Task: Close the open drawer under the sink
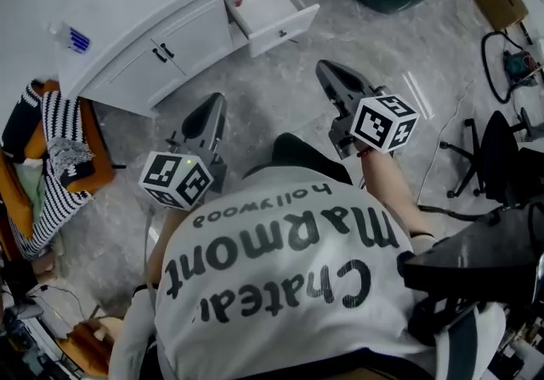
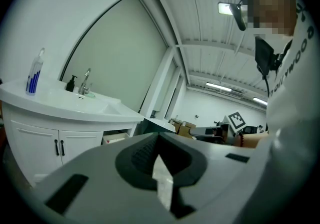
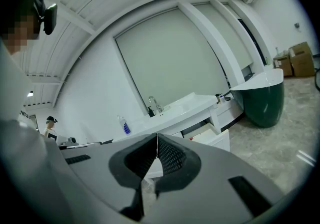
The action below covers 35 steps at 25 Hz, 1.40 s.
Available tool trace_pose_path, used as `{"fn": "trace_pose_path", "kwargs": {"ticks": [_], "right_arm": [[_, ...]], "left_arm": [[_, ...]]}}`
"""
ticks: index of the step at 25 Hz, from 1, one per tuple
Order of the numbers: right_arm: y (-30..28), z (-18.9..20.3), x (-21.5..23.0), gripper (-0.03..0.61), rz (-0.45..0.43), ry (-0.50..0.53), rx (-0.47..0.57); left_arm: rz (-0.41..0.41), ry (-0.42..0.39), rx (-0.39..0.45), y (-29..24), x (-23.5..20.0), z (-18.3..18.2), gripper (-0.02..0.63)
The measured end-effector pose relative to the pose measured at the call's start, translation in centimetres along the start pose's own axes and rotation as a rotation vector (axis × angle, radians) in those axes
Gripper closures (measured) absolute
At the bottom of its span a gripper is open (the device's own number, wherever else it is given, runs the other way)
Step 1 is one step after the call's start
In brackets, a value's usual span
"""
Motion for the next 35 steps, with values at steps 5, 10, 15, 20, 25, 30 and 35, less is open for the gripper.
{"fn": "trace_pose_path", "kwargs": {"ticks": [5,10,15,20,25,30,35], "right_arm": [[-1.0,0.2,2.6,0.566,0.025,-0.039,-0.005],[-2.9,-0.8,5.4,0.566,0.041,0.008,0.003],[-5.9,-1.5,9.5,0.566,0.022,-0.012,-0.053],[-9.4,-2.1,14.6,0.566,0.01,-0.055,-0.114],[-12.6,-1.0,18.8,0.566,-0.004,-0.062,-0.192],[-15.7,2.1,23.1,0.566,-0.035,-0.089,-0.306],[-18.7,4.9,27.3,0.566,-0.044,-0.126,-0.409]], "left_arm": [[0.017,0.008,0.015,-2.4,-0.1,0.0,0.606],[0.002,0.036,0.11,-5.1,-0.8,-0.8,0.606],[-0.036,0.076,0.098,-9.0,-2.4,-1.5,0.606],[-0.092,0.11,0.075,-13.7,-4.1,-1.7,0.606],[-0.134,0.102,0.001,-17.5,-5.7,-0.3,0.606],[-0.215,0.131,-0.048,-20.4,-7.3,0.5,0.606],[-0.246,0.148,-0.069,-22.5,-8.6,1.0,0.606]]}}
Point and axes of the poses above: the fingertips, and each gripper's own axes: y backward along the fingers, x to its right, z out of its underside, the point moved 5 cm from there along y, backward along the fingers, and after that the axes turned 8 degrees about -z, right-handed, at the moved point
